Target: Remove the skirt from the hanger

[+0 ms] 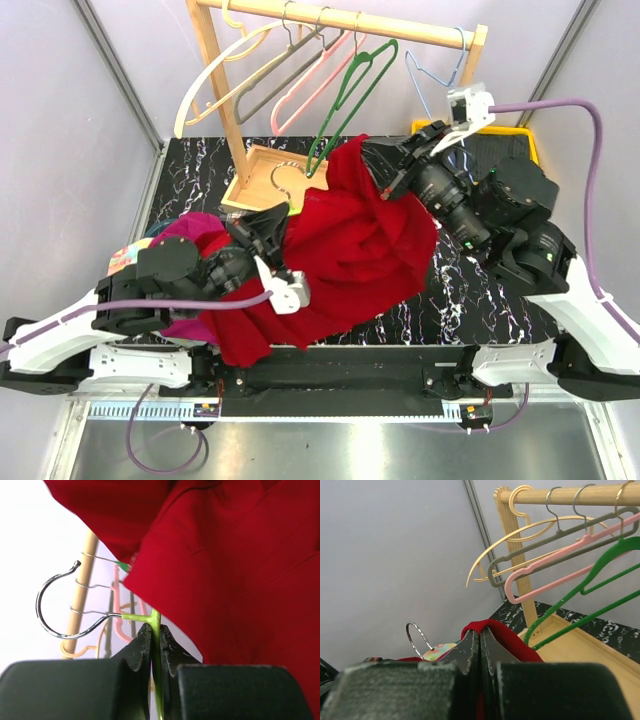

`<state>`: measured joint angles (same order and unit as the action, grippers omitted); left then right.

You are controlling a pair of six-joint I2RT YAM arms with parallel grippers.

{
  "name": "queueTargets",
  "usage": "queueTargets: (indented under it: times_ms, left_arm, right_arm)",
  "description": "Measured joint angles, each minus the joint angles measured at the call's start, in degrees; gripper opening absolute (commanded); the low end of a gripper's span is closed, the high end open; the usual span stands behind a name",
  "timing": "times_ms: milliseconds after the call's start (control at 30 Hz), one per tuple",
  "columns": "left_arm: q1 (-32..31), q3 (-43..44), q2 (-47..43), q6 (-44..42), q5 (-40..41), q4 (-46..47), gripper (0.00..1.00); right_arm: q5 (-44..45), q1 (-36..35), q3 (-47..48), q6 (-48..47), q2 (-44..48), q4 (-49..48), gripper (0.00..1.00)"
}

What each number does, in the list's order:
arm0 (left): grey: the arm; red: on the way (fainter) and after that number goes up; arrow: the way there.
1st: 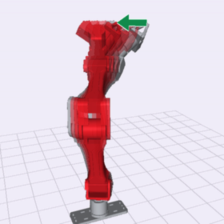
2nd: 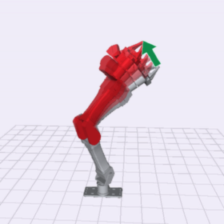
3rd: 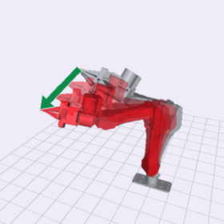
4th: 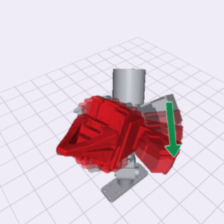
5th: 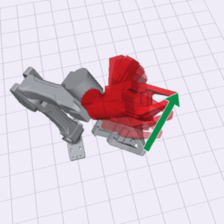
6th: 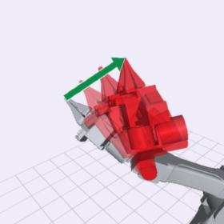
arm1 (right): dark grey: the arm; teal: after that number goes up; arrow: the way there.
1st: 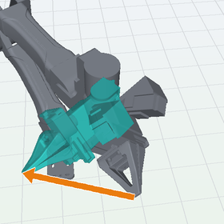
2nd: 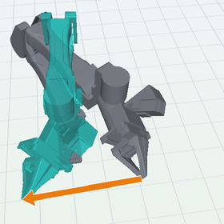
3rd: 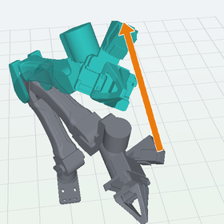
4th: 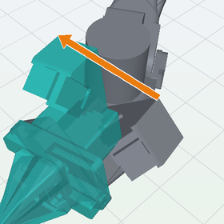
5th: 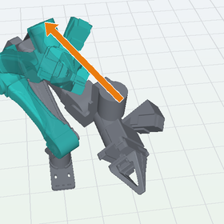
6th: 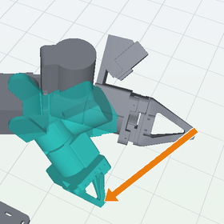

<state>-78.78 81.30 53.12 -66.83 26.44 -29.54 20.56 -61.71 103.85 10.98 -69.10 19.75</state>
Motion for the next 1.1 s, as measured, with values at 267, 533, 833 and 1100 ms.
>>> queueTargets:
  times_ms: [267,533,833,1100]
  left_arm:
    - [0.55,-12.76,-12.55,2.32,0.20,-3.17,0.00]
    - [0.66,2.78,3.80,6.93,0.04,-2.25,0.00]
    - [5.42,28.09,26.58,15.45,0.00,-10.14,0.00]
    - [12.48,29.97,26.23,19.96,-0.57,-10.54,0.00]
  right_arm:
    - [2.82,-0.07,2.29,-5.92,5.99,5.70,0.00]
    - [1.03,-0.02,1.77,-0.72,3.87,5.60,0.99]
    - [1.07,0.72,-5.84,2.69,5.44,5.62,1.00]
    - [0.81,0.33,-1.68,0.28,12.94,6.69,1.00]
